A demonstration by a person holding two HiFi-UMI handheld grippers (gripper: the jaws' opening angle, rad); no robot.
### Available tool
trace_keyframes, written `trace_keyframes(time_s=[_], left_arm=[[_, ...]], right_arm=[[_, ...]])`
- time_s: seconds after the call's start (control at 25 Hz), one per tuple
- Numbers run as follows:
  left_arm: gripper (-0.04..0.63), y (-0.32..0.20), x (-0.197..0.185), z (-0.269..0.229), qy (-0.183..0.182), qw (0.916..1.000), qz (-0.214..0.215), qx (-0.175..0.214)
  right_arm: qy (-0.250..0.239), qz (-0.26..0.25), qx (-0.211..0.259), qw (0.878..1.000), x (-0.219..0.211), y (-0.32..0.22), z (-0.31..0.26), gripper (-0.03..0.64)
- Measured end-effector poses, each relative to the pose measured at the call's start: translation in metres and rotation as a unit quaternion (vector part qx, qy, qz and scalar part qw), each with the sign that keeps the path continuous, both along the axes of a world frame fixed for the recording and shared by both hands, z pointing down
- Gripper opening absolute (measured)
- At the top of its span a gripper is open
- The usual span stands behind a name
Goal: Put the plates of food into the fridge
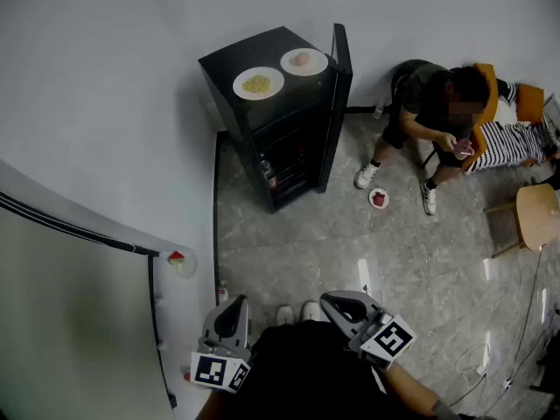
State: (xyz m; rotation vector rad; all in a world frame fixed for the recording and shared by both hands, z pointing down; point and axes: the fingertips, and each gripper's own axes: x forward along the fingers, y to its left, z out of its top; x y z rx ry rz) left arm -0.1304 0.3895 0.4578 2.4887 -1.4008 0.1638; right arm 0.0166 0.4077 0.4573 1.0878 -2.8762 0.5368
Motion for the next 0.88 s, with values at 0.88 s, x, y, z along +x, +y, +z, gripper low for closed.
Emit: trace_keyframes(time_s=[0.88], left_arm=[[0.025,-0.014,0.029,-0.005,-0.018,0.9984,-0.036,0.039]], right_arm=[[-0.045,-0.004,0.015,0.999,0.049,-0.026,0.017,0.028]])
